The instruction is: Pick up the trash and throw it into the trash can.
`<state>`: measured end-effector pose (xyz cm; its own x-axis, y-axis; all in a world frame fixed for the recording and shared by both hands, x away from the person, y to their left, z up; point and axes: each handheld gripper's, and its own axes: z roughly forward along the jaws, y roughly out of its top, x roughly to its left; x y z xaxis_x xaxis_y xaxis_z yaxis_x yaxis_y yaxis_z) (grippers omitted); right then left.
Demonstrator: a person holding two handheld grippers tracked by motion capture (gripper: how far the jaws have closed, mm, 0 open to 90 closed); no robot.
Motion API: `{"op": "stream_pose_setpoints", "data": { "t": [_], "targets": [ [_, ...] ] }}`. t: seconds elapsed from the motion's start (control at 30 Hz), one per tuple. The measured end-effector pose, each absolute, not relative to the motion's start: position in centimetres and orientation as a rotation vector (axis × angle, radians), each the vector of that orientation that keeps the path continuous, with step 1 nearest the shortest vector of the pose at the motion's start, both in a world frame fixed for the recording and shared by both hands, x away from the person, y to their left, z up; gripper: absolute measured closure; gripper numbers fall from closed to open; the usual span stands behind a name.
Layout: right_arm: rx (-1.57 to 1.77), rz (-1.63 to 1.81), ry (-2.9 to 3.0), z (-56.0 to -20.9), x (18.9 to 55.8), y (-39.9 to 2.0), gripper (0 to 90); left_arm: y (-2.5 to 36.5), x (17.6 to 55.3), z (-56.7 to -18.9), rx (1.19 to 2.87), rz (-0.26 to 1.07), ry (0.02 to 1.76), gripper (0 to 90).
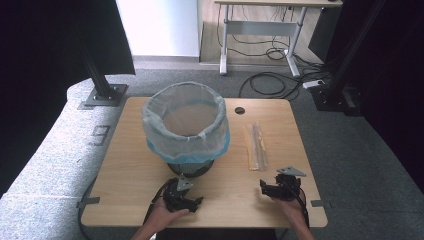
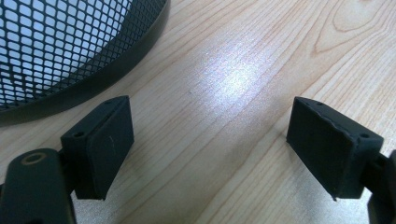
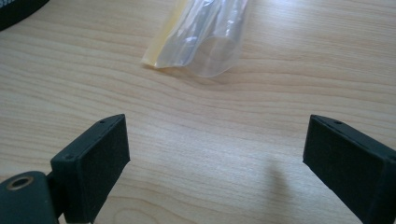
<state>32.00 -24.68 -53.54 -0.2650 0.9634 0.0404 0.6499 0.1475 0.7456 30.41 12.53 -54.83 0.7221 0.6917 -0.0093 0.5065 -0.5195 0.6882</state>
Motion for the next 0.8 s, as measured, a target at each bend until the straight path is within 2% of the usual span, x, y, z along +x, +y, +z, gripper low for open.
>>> {"op": "stream_pose_setpoints", "data": {
  "t": [0.8],
  "targets": [
    [1.572,0.971,1.931,-53.05,32.37,-24.4,7.8,12.62,30.32,-54.82,2.236,0.35,0.902,14.7]
  ]
}}
